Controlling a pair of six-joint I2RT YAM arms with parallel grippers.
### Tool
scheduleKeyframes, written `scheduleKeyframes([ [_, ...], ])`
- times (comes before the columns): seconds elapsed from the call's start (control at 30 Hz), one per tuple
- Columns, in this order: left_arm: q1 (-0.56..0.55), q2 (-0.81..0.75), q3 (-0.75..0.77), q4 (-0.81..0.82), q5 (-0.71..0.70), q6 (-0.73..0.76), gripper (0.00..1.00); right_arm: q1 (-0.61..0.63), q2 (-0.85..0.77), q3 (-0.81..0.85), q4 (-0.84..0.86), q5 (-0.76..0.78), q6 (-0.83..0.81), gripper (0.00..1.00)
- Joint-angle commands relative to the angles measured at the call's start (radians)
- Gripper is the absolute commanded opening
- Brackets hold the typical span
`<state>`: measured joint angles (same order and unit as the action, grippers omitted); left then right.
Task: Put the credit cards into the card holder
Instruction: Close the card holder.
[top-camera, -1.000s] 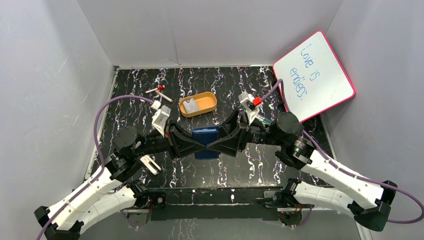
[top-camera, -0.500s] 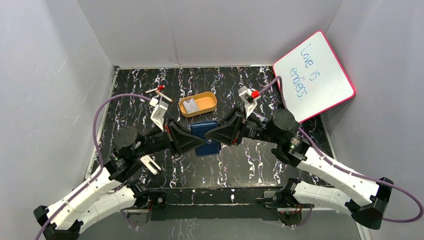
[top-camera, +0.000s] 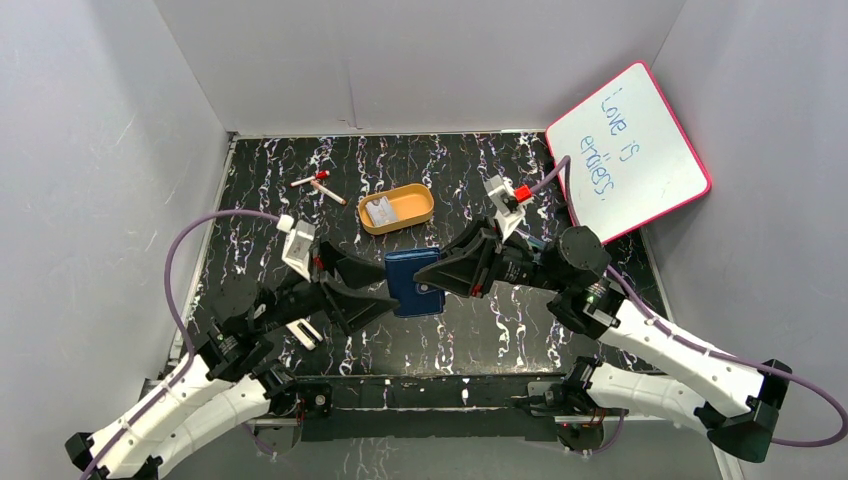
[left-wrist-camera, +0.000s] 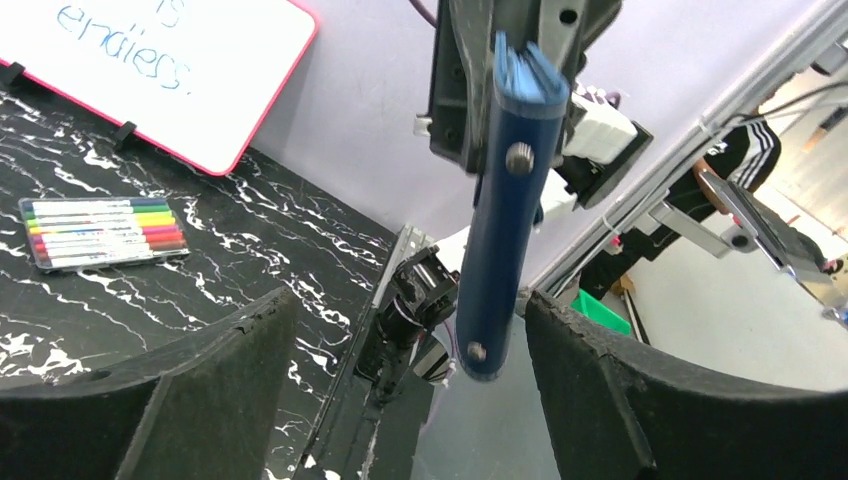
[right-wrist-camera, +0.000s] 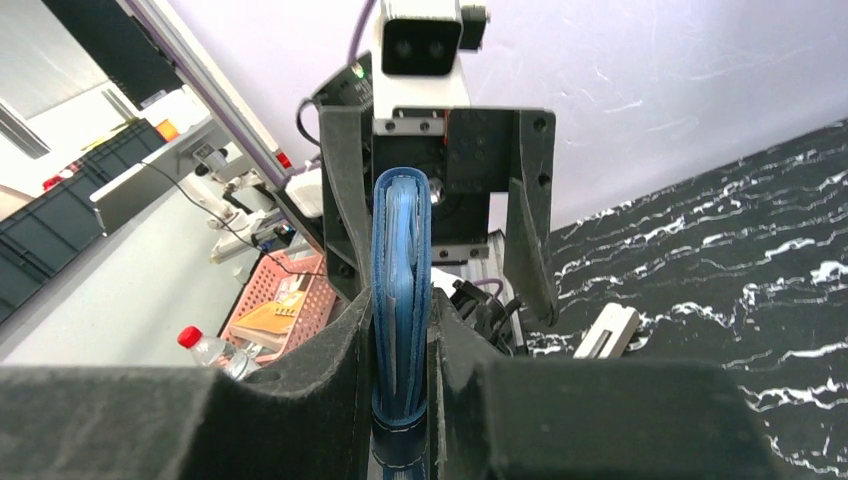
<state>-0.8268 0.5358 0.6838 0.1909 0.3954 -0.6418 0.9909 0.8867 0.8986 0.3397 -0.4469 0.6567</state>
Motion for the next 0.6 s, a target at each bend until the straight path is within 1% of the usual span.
scheduleKeyframes([
  [0.0, 0.002, -0.043, -0.075, 0.136, 0.104, 0.003, 0.81, 0.006, -0.021, -0.013, 0.165, -0.018, 0.034, 0.08],
  [0.07, 0.003, -0.044, -0.104, 0.216, 0.155, -0.032, 0.81, 0.006, -0.018, -0.024, 0.210, -0.026, 0.055, 0.07],
  [0.2, 0.003, -0.016, -0.132, 0.349, 0.202, -0.088, 0.80, 0.006, 0.005, -0.027, 0.264, -0.048, 0.085, 0.07],
  [0.4, 0.003, 0.048, -0.121, 0.456, 0.264, -0.127, 0.68, 0.006, 0.020, -0.027, 0.286, -0.059, 0.097, 0.06],
  [0.47, 0.003, 0.057, -0.121, 0.483, 0.268, -0.144, 0.68, 0.006, 0.024, -0.027, 0.284, -0.060, 0.097, 0.06],
  [0.57, 0.003, 0.063, -0.117, 0.504, 0.263, -0.156, 0.72, 0.006, 0.026, -0.029, 0.279, -0.060, 0.095, 0.06],
])
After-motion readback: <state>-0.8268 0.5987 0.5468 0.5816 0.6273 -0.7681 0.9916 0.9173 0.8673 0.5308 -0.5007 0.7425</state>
